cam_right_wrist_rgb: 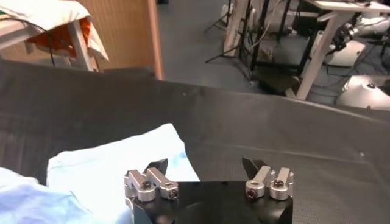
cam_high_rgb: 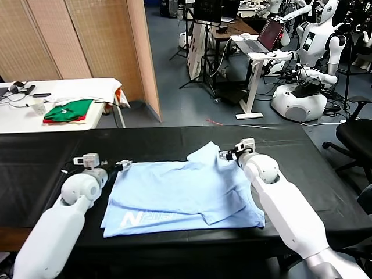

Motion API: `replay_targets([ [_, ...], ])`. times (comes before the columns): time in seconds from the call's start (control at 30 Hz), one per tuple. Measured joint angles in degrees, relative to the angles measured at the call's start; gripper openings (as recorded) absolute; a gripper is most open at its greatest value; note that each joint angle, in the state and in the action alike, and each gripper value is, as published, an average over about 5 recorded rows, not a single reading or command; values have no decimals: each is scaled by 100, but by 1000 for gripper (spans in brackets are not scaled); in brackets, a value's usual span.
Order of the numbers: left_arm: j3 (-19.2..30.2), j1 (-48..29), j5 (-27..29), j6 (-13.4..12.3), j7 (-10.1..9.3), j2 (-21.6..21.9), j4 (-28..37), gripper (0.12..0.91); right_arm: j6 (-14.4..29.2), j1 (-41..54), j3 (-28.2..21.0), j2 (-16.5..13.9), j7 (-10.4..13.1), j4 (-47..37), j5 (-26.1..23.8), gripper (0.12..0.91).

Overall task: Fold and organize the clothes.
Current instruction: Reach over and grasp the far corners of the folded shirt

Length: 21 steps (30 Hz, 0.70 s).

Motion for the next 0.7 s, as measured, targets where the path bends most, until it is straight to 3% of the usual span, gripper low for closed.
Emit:
replay_targets([
  [0.17, -1, 86, 33, 16, 33, 5, -23, 854, -31, 61, -87, 44, -102, -174, -27, 781],
  [0.43, -12, 160, 105, 31, 146, 35, -48, 711, -12, 108, -153, 82, -198, -321, -54, 367],
  [0.57, -2, 161, 109, 38, 164, 37, -49, 519, 2, 81, -130, 90, -215, -340, -54, 224],
  [0.7, 17, 159, 119, 42, 198, 35, -45, 274, 58, 32, -104, 85, -225, -310, -53, 179],
])
